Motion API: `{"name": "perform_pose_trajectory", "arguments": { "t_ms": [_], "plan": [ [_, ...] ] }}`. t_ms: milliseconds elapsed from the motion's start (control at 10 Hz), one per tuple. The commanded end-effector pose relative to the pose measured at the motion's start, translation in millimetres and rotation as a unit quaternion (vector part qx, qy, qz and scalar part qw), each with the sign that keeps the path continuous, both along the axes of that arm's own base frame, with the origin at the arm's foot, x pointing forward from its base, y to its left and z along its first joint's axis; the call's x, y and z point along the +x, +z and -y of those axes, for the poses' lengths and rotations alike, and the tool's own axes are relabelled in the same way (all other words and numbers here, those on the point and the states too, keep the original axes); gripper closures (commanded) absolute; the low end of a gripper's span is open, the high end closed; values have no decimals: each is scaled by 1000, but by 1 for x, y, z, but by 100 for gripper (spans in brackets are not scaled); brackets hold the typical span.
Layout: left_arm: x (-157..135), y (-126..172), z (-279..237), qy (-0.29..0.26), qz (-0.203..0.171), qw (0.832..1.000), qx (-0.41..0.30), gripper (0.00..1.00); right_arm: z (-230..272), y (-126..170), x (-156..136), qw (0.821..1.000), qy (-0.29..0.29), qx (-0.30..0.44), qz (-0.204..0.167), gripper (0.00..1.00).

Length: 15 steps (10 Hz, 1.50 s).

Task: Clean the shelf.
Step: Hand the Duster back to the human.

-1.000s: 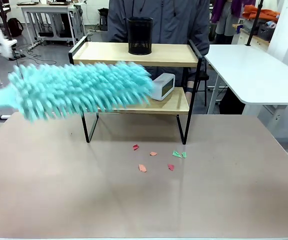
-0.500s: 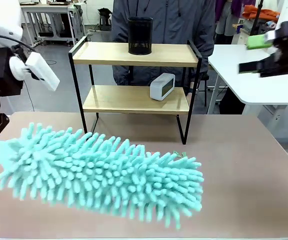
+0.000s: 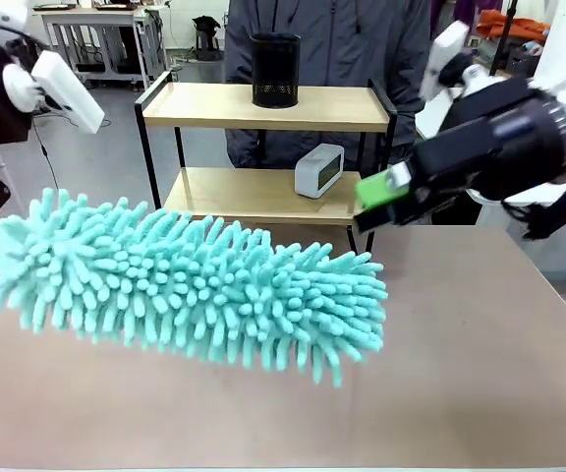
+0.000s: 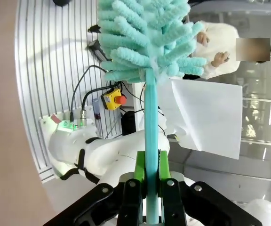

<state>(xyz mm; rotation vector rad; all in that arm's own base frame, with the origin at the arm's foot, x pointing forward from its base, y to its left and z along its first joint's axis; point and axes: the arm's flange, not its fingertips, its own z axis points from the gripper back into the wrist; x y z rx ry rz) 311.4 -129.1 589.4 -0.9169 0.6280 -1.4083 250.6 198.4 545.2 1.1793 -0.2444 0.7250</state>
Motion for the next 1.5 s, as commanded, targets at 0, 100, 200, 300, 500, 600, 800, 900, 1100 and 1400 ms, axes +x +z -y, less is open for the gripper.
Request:
{"name": "perform_pose_trajectory", "arguments": {
  "t_ms": [0,100,200,300,500,600,800,900,1100,1400],
  "plan": [
    [20,20,7,-13,-8,1000,15,88,-13,1,2,999,36,-15,-14,0],
    [26,19,13,-9,-8,1000,24,88,-17,3,-3,998,61,-10,-29,0],
    [30,17,19,-11,-14,1000,23,88,-21,2,-8,996,78,-8,-41,0],
    [30,15,23,-22,-22,999,21,88,-24,-1,-12,995,85,-9,-44,0],
    [32,11,31,-19,-20,999,24,88,-30,-4,-21,994,99,-11,-49,0],
    [32,11,33,-22,-21,999,22,88,-32,-6,-24,993,107,-13,-51,0],
    [30,12,35,-25,-22,999,21,88,-32,-8,-23,993,104,-17,-50,0],
    [31,12,35,-24,-23,999,21,88,-32,-6,-23,993,102,-17,-50,0],
    [30,11,34,-24,-26,999,16,88,-31,-8,-23,994,98,-20,-45,0],
    [33,11,34,-7,-24,1000,14,88,-30,-8,-24,993,103,-28,-45,0]
  ]
}}
